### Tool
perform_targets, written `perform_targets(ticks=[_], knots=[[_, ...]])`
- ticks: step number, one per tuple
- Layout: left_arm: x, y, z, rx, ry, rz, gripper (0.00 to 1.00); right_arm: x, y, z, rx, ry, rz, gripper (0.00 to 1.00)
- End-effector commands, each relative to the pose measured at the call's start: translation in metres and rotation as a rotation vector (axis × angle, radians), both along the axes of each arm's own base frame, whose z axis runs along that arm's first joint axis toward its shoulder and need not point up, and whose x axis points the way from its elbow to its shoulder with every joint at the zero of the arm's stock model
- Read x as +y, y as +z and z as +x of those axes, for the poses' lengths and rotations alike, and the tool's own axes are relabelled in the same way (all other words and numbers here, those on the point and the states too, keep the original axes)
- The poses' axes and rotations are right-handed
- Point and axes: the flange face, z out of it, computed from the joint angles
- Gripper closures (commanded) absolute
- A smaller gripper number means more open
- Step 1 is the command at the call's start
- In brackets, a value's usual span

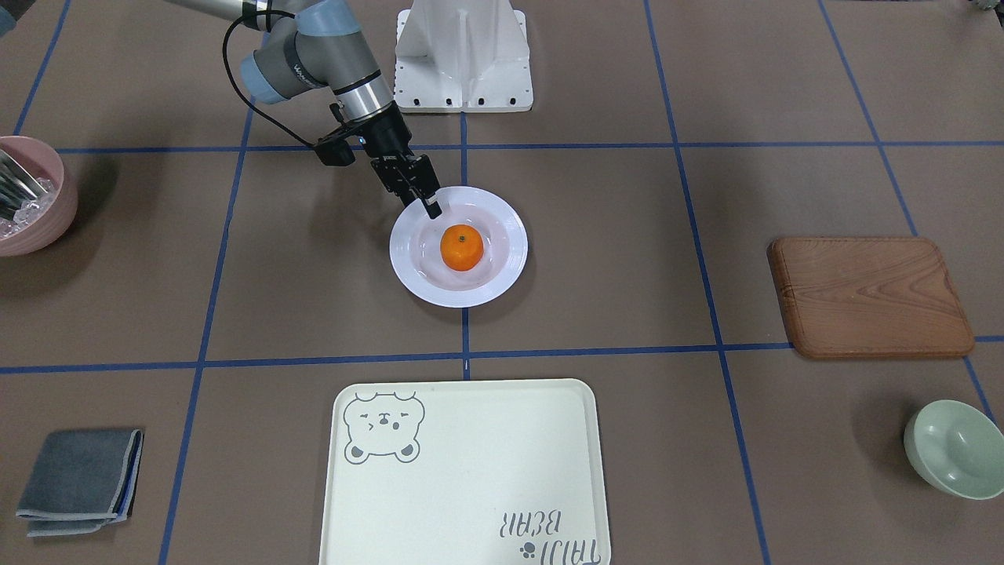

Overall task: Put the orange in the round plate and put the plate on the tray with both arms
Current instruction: 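Move the right gripper to the plate rim nearest it and grip the rim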

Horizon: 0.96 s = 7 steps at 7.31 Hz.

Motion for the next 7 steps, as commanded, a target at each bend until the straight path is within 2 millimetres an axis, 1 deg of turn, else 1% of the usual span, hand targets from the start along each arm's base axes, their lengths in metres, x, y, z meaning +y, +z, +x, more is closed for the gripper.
perform_targets(ticks=[1,4,5,6,7], knots=[[0.001,0.001,0.0,0.0,0.001,-0.001,0.02,0.0,-0.001,-0.001,-0.001,0.005,0.001,1.0],[0.003,0.002,0.0,0.008,0.0,-0.003,0.02,-0.002,-0.008,0.004,-0.023,0.019,0.008,1.0],[0.003,0.002,0.0,0.011,0.0,-0.002,0.02,-0.004,-0.014,0.008,-0.039,0.04,0.016,1.0],[0.003,0.002,0.001,0.012,0.002,-0.002,0.02,-0.003,-0.025,0.016,-0.064,0.048,0.021,1.0],[0.003,0.001,0.001,0.012,0.0,-0.001,0.02,-0.004,-0.027,0.019,-0.069,0.055,0.023,1.0]])
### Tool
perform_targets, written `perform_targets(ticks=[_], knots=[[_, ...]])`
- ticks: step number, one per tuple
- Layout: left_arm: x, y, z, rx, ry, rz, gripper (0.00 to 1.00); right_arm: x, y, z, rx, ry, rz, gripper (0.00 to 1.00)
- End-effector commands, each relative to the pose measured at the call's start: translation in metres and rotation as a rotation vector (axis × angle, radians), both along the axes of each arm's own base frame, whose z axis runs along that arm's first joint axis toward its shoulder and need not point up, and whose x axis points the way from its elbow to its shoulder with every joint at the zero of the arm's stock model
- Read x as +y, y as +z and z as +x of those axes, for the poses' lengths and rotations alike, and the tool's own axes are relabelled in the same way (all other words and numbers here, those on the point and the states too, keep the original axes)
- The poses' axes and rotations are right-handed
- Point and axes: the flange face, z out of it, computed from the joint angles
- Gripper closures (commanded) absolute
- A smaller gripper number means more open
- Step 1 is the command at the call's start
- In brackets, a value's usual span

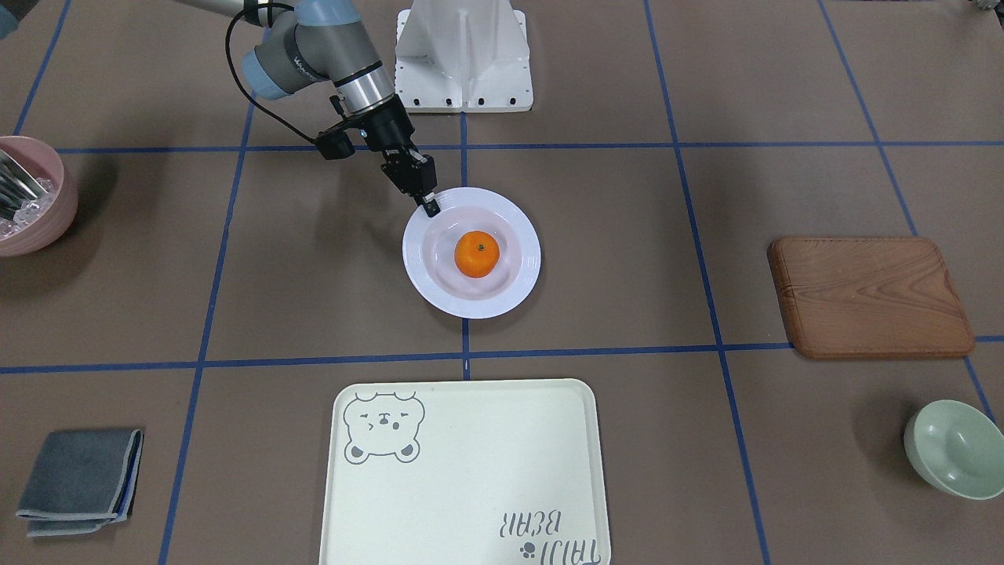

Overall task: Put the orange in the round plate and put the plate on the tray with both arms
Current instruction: 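Slide the plate with the right gripper onto the cream bear tray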

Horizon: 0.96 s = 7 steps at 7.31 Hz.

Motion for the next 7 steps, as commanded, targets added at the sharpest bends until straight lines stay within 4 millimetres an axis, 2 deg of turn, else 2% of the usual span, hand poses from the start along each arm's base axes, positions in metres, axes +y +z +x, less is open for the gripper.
perform_targets(ticks=[1,7], knots=[[0.0,-0.001,0.001,0.001,0.001,0.001,0.02,0.0,-0.015,0.011,-0.035,0.016,0.009,1.0],[-0.002,-0.004,0.001,0.002,0.001,0.01,0.02,-0.002,-0.066,0.04,-0.224,0.104,-0.064,1.0]])
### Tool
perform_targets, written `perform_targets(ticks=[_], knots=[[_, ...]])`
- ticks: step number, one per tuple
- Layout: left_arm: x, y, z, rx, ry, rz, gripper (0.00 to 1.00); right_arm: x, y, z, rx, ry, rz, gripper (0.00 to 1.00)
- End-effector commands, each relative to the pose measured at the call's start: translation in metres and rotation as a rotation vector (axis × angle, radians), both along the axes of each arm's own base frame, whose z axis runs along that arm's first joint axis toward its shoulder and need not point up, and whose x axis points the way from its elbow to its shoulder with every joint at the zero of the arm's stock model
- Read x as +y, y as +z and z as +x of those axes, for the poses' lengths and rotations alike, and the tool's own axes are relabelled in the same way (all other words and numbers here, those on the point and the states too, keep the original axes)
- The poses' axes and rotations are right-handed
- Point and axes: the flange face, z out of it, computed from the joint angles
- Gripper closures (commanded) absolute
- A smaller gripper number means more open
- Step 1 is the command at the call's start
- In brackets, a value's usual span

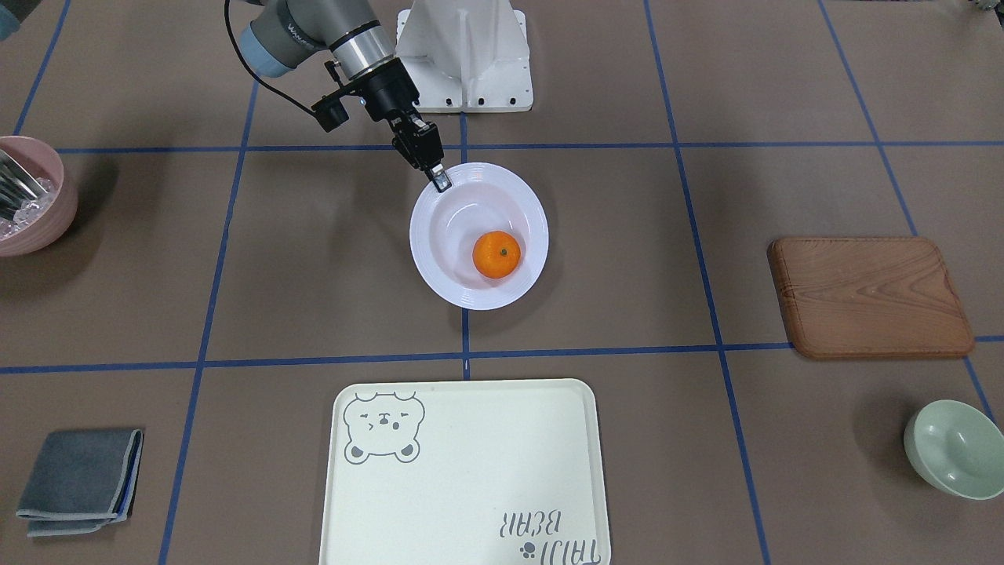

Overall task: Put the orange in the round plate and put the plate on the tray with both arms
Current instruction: 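Slide the plate with the right gripper onto the cream bear tray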

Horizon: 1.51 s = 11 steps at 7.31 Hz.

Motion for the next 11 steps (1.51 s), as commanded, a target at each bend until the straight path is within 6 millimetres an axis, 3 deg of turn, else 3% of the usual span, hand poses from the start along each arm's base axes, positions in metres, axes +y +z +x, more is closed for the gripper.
perform_targets(ticks=[1,3,4,7,10,11], knots=[[0.0,0.0,0.0,0.0,0.0,0.001,0.02,-0.013,-0.026,0.009,-0.101,0.055,-0.05,1.0],[0.0,-0.001,0.0,0.0,0.0,0.002,0.02,-0.037,-0.037,0.017,-0.169,0.178,-0.104,1.0],[0.0,-0.001,0.0,0.0,0.0,0.002,0.02,-0.064,-0.039,0.003,-0.208,0.28,-0.154,1.0],[0.0,-0.004,0.0,0.0,-0.001,0.007,0.02,-0.186,-0.041,-0.07,-0.139,0.501,-0.253,1.0],[0.0,-0.004,0.0,0.0,-0.003,0.005,0.02,-0.259,-0.048,-0.107,-0.031,0.594,-0.306,1.0],[0.0,-0.005,0.0,0.0,-0.004,0.006,0.02,-0.277,-0.041,-0.117,-0.001,0.613,-0.325,1.0]])
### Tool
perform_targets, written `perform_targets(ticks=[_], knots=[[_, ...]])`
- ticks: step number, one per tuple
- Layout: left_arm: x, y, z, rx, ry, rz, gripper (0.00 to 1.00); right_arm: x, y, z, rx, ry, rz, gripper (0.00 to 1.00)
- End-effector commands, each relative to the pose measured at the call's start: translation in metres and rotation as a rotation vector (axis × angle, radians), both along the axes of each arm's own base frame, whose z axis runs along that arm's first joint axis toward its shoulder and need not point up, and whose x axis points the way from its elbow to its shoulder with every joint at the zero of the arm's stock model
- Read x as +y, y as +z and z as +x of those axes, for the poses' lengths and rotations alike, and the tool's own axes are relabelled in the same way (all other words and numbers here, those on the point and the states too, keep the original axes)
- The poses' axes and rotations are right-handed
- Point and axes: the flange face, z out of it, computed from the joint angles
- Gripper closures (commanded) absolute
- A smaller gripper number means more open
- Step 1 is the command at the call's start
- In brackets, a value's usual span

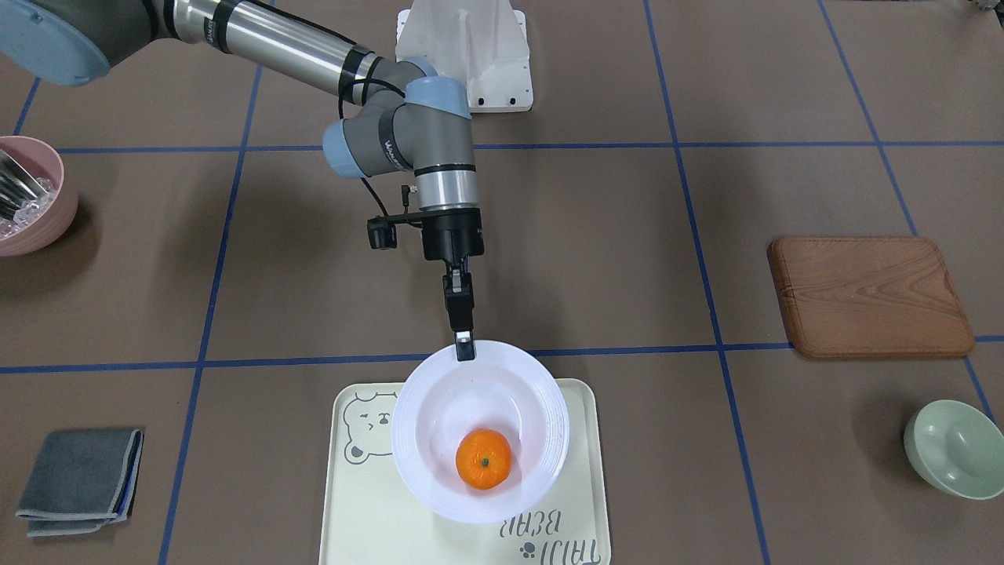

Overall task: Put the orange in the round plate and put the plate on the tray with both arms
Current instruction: 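Slide the plate with the right gripper onto the cream bear tray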

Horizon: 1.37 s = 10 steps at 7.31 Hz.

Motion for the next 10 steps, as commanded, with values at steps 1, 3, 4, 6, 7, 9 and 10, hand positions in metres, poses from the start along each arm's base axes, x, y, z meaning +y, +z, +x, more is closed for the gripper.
perform_targets(ticks=[1,3,4,6,7,9,10], knots=[[-0.001,-0.001,0.0,0.0,-0.001,0.0,0.02,-0.039,0.007,-0.028,0.069,0.027,-0.056,1.0],[-0.001,-0.001,0.0,0.0,-0.001,0.0,0.02,-0.04,0.022,-0.04,0.102,0.013,-0.079,1.0],[-0.001,-0.001,0.0,0.0,-0.001,0.002,0.02,-0.04,0.022,-0.041,0.103,0.007,-0.081,0.85],[-0.001,-0.001,0.0,0.0,-0.001,0.002,0.02,-0.019,0.012,-0.03,0.139,-0.073,-0.027,0.01],[-0.001,-0.001,0.0,0.0,0.0,0.003,0.02,0.006,0.007,-0.004,0.15,-0.17,0.028,0.0],[-0.001,-0.003,0.0,0.0,-0.001,0.005,0.02,0.033,0.01,0.018,0.251,-0.265,0.115,0.0],[-0.001,-0.001,0.0,0.0,0.0,0.003,0.02,0.037,0.008,0.015,0.306,-0.349,0.138,0.0]])
